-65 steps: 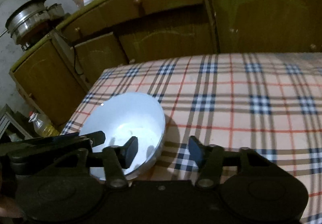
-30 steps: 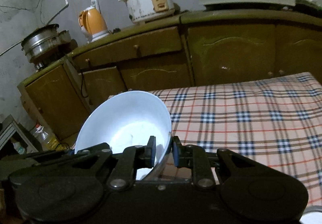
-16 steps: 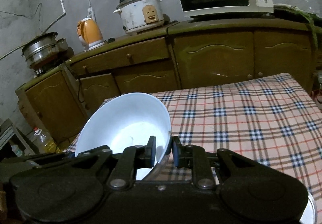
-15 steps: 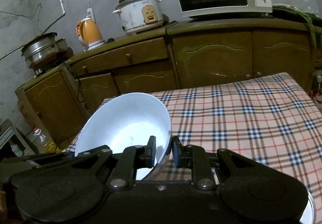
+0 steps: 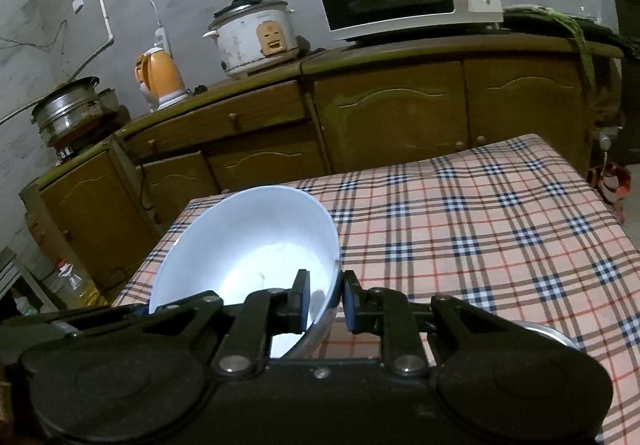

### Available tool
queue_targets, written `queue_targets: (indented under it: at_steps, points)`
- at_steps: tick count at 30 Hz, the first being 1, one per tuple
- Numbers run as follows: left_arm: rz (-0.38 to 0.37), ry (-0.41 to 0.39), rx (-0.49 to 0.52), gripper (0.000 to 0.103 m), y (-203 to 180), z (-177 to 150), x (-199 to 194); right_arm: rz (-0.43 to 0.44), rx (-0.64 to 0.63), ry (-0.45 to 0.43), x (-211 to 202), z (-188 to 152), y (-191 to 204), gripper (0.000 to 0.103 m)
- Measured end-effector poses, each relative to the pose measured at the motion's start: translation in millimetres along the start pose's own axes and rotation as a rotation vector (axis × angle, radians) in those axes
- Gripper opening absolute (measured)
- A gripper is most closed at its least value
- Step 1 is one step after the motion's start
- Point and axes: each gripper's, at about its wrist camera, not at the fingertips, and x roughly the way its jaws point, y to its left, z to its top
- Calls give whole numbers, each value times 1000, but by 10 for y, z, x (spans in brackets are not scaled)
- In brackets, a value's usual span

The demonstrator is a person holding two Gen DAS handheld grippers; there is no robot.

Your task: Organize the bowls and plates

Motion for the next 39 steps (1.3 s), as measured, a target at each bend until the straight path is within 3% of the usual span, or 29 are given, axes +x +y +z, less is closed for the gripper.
queue_targets:
  at_steps: [39]
  points:
    - [-154,72,130,16,-869,-314,163,-156,155,-14,-585,-430,-970,24]
